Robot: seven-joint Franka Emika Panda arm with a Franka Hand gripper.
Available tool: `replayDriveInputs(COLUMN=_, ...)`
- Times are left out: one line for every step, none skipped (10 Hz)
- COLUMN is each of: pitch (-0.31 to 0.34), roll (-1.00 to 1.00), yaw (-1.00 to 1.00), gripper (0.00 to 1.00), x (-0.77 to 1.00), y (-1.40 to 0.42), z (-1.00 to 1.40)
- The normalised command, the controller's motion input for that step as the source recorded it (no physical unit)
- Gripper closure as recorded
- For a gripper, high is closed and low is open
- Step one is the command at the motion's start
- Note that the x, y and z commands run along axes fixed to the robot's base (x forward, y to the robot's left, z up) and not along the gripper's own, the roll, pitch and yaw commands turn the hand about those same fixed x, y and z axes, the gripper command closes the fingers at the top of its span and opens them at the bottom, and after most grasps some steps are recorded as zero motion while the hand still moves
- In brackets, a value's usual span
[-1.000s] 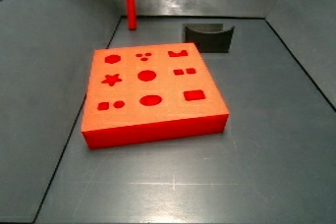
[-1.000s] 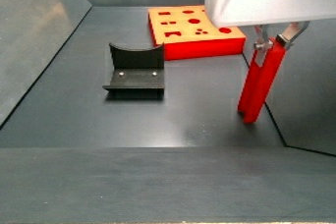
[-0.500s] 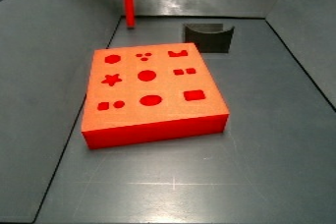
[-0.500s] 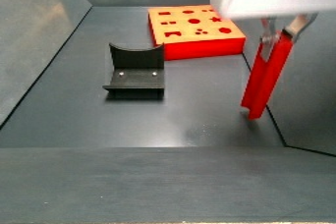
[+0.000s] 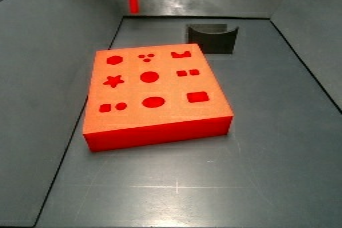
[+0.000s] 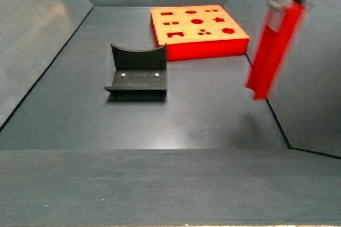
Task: Pick up the arch object. Move up. Rotate the arch object. Move to above the board. Insert the arch object.
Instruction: Rotate the arch object.
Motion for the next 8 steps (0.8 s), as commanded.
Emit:
replayDriveInputs(pitch=0.048, roll=-0.02, yaw=0.03, gripper=1.0, x=0.54, y=-1.0, z=0.4)
replayDriveInputs(pitch=0.068, roll=-0.05, yaw=0.03, gripper=1.0, x=0.5, y=-1.0, z=0.38)
replayDriveInputs(pitch=0.055, roll=-0.07, yaw=0.03, gripper=1.0, x=0.47, y=-1.0, z=0.38)
replayDriveInputs(pitch=0.067, roll=-0.08, yaw=0.03, gripper=1.0, x=0.41, y=-0.92, z=0.34)
replayDriveInputs(pitch=0.072, roll=-0.08, yaw=0.02, gripper=1.0, x=0.28, y=-0.68, z=0.23)
replayDriveInputs(pitch=0.067, roll=-0.08, yaw=0.02, gripper=1.0, x=0.17, y=-0.44, z=0.14)
replayDriveInputs(pitch=0.033, roll=-0.06, yaw=-0.49, gripper=1.0, x=0.09, y=-0.15, z=0.0)
replayDriveInputs(pitch=0.041, roll=-0.07, yaw=-0.49, gripper=1.0, x=0.06, y=-0.06, z=-0.03)
